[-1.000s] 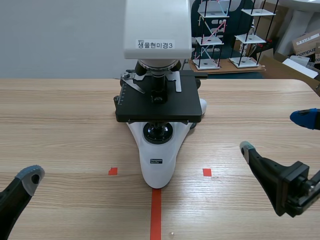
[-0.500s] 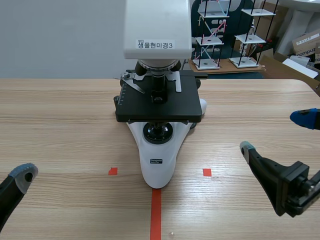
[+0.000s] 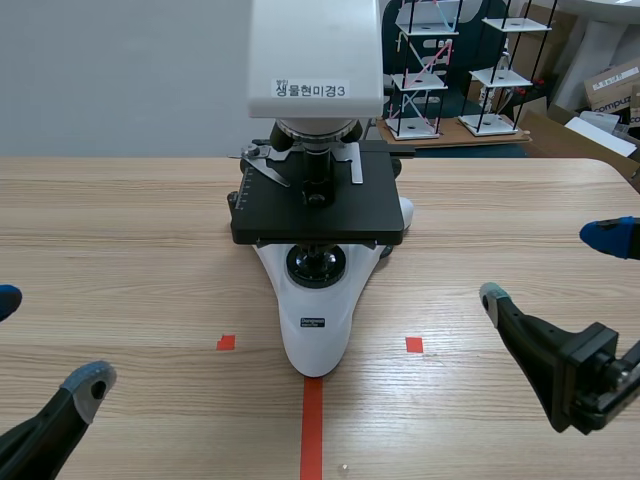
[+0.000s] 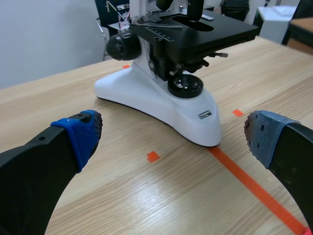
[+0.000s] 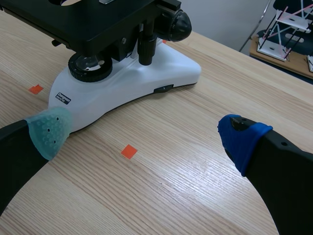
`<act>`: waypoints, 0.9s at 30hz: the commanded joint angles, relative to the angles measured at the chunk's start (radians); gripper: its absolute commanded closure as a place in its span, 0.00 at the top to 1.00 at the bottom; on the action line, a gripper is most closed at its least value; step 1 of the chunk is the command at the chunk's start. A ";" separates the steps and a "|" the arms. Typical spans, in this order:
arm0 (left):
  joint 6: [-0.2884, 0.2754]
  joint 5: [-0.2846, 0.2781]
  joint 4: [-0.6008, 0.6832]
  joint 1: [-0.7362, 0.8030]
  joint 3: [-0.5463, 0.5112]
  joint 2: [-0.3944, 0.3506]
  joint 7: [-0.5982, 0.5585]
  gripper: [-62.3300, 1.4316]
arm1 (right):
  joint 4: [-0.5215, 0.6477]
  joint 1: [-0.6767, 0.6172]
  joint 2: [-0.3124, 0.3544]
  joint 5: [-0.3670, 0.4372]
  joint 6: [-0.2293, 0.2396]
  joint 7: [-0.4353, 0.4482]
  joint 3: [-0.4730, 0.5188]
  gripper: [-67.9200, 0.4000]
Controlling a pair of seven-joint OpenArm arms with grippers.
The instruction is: Return to the home posture
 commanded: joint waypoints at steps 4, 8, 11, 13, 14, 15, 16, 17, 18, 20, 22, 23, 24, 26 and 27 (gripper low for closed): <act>-0.005 0.034 0.013 -0.016 0.004 0.026 -0.018 0.99 | 0.018 0.003 0.010 0.008 -0.003 0.015 0.002 0.98; 0.002 0.038 0.013 -0.027 0.004 0.035 -0.018 0.99 | 0.018 0.003 0.010 0.008 -0.003 0.015 0.002 0.98; 0.011 0.063 0.013 -0.042 0.004 0.049 -0.019 0.99 | 0.018 0.003 0.010 0.008 -0.003 0.015 0.002 0.98; 0.010 0.072 0.013 -0.054 0.004 0.057 -0.018 0.99 | 0.018 0.003 0.010 0.008 -0.003 0.015 0.002 0.98; 0.011 0.079 0.013 -0.060 0.004 0.060 -0.019 0.99 | 0.018 0.003 0.010 0.008 -0.003 0.015 0.002 0.98; 0.010 0.079 0.013 -0.068 0.004 0.064 -0.017 0.99 | 0.018 0.003 0.010 0.008 -0.003 0.015 0.002 0.98; 0.010 0.083 0.013 -0.076 0.004 0.068 -0.016 0.99 | 0.018 0.003 0.010 0.008 -0.003 0.015 0.002 0.98; 0.010 0.083 0.013 -0.085 0.004 0.071 -0.014 0.99 | 0.018 0.003 0.010 0.008 -0.003 0.015 0.002 0.98; 0.010 0.083 0.013 -0.094 0.004 0.073 -0.013 0.99 | 0.018 0.003 0.010 0.008 -0.003 0.015 0.002 0.98; 0.010 0.082 0.013 -0.110 0.004 0.073 -0.010 0.99 | 0.018 0.003 0.010 0.008 -0.003 0.015 0.002 0.98; 0.011 0.082 0.013 -0.122 0.004 0.073 -0.009 0.99 | 0.018 0.003 0.010 0.008 -0.003 0.015 0.002 0.98; 0.013 0.082 0.013 -0.127 0.004 0.072 -0.010 0.99 | 0.018 0.003 0.010 0.008 -0.003 0.015 0.002 0.98; 0.013 0.082 0.013 -0.132 0.004 0.073 -0.009 0.99 | 0.018 0.003 0.010 0.008 -0.003 0.015 0.002 0.98; 0.013 0.082 0.013 -0.135 0.004 0.072 -0.010 0.99 | 0.018 0.003 0.010 0.008 -0.003 0.015 0.002 0.98; 0.013 0.082 0.013 -0.135 0.004 0.072 -0.010 0.99 | 0.018 0.003 0.010 0.008 -0.003 0.015 0.002 0.98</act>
